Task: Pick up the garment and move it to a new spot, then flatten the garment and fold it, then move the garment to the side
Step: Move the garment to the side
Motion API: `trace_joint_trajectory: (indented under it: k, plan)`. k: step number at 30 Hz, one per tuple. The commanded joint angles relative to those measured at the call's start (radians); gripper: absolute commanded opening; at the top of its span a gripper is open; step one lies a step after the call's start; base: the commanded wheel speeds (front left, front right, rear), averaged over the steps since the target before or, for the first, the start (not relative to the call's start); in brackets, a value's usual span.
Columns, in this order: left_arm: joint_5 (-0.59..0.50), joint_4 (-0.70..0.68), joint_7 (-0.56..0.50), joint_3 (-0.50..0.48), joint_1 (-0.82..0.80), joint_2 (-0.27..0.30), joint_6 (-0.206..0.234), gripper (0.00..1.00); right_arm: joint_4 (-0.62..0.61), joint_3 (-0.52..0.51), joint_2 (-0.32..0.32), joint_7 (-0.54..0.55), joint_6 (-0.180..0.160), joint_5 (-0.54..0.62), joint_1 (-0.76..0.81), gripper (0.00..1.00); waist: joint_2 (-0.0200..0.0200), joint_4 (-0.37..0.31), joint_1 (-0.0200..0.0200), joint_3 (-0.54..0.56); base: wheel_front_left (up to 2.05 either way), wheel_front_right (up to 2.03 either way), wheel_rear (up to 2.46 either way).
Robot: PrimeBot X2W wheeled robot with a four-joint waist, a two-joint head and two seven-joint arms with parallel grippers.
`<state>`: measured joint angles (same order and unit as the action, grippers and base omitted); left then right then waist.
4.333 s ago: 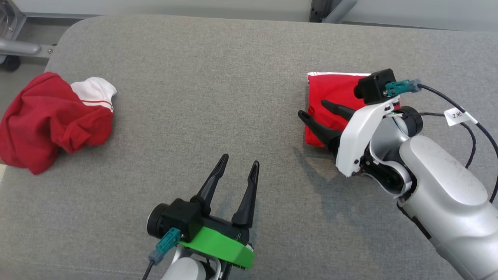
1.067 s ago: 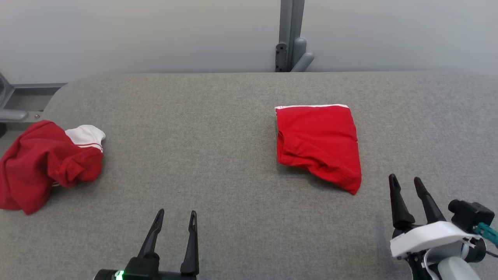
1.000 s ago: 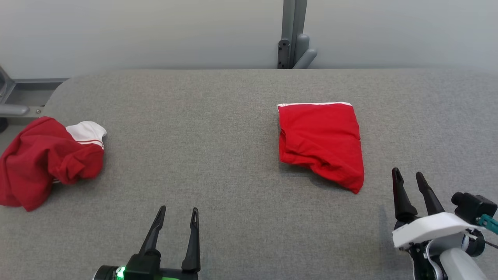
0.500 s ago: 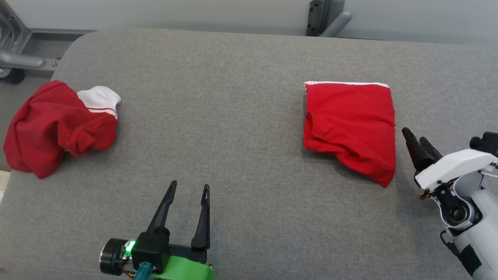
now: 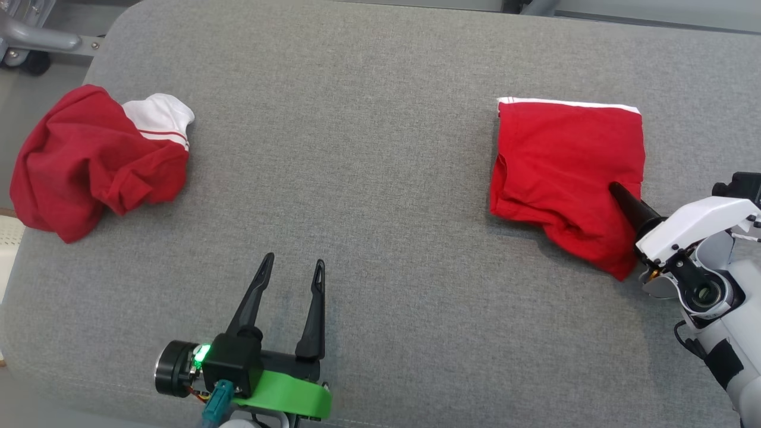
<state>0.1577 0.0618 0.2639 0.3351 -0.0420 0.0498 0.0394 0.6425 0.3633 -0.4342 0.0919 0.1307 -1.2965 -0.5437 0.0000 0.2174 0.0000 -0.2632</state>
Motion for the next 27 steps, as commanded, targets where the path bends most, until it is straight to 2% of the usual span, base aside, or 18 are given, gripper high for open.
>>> trace_joint_trajectory:
  k: [1,2,7,12,27]
  plan:
    - [-0.007,-0.001,0.000,0.000,-0.018,0.001,-0.003,1.00,0.003,0.012,0.002,0.004,0.000,-0.008,-0.005,0.07,0.0000,0.001,0.0000,-0.007,0.00,0.00,0.00]
    - [-0.009,-0.002,0.000,0.000,-0.022,0.001,-0.002,1.00,0.000,0.019,-0.002,0.003,0.000,-0.014,-0.007,0.00,0.0000,-0.001,0.0000,-0.009,0.00,0.00,0.00]
    - [-0.019,-0.012,0.000,-0.006,-0.032,0.001,-0.001,1.00,-0.024,0.043,-0.024,-0.019,0.000,-0.035,-0.004,0.00,0.0000,-0.020,0.0000,-0.013,0.00,0.00,0.00]
    - [-0.033,-0.016,0.000,-0.015,-0.036,0.001,-0.011,1.00,-0.065,0.072,-0.049,-0.060,0.000,-0.039,-0.003,0.00,0.0000,-0.067,0.0000,-0.018,0.00,0.00,0.00]
    - [-0.118,-0.039,0.000,-0.070,-0.065,0.013,-0.067,1.00,-0.120,0.204,-0.103,-0.172,0.000,-0.015,-0.030,0.00,0.0000,-0.337,0.0000,-0.077,0.00,0.00,0.00]
